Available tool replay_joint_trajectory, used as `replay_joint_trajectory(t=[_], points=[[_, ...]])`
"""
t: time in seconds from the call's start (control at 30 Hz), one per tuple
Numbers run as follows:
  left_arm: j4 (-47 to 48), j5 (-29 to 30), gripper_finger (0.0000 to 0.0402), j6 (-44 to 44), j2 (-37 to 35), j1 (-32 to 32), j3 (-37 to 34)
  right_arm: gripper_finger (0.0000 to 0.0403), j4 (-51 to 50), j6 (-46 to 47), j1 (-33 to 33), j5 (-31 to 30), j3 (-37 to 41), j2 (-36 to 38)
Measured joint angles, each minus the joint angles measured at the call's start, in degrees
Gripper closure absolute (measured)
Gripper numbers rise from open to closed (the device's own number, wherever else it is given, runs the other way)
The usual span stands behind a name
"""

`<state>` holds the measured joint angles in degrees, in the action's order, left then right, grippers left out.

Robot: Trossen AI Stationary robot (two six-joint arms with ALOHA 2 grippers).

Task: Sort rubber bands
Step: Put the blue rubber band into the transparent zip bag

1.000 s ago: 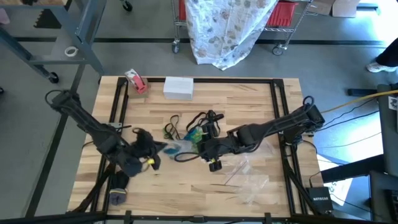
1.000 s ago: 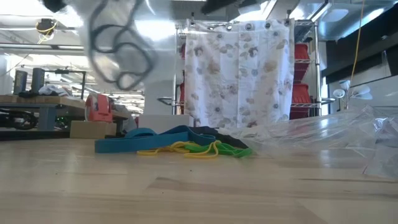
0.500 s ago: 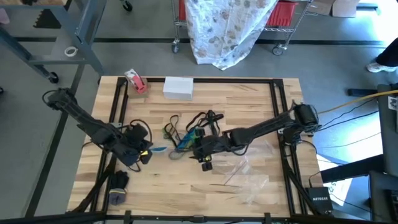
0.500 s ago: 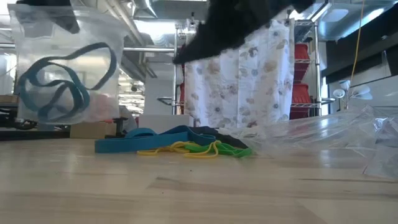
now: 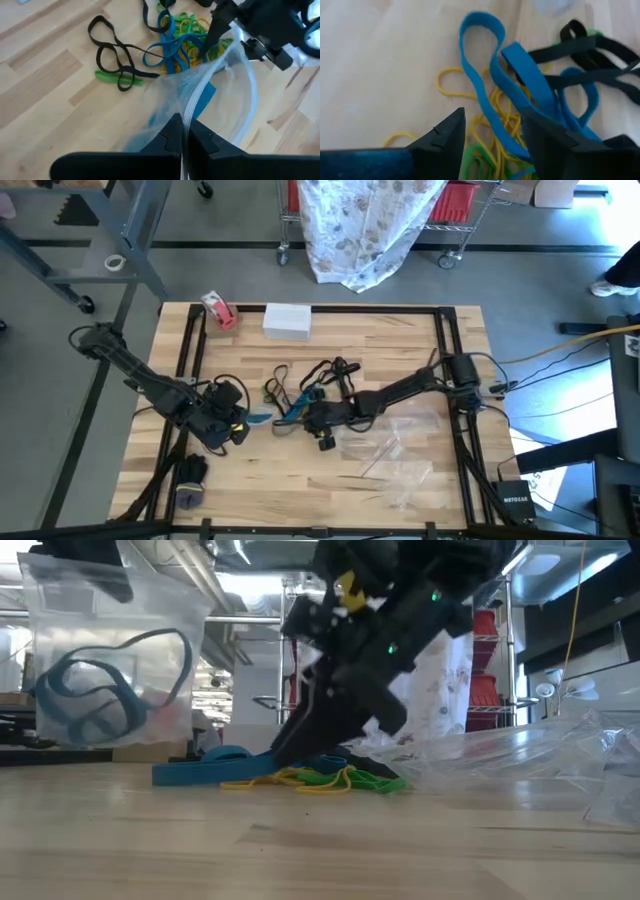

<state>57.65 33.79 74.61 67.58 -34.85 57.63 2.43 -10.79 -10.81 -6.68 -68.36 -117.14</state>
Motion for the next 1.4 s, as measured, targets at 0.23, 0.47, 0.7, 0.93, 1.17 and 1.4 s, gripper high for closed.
replay_joint_trajectory(t=[0.23,0.47,0.7,0.93,1.17,1.4], points=[[-0.22,-0.03,0.0401,0.05,-0.01,0.02,0.00,0.0296,-0.81,-0.20,-0.06,-2.20,-0.01,-1.16],[-0.23,-0.04,0.0401,0.00,-0.03,0.02,-0.01,0.0387,-2.97,-1.22,-2.16,-5.83,0.02,4.03],[-0.82,-0.01,0.0401,-0.06,-0.03,0.02,0.00,0.0398,-7.18,1.33,-4.38,-6.34,-0.02,14.90],[-4.18,1.37,0.0401,-2.86,-0.03,0.00,0.00,0.0389,-12.05,8.73,-4.13,-5.49,-0.01,19.38],[-4.64,1.74,0.0401,-2.91,0.16,-0.04,0.00,0.0383,-21.80,31.31,-4.23,-0.37,0.03,17.94],[-4.70,2.90,0.0401,-3.06,0.82,0.02,0.00,0.0308,-26.82,31.13,-5.00,-0.17,0.05,16.81]])
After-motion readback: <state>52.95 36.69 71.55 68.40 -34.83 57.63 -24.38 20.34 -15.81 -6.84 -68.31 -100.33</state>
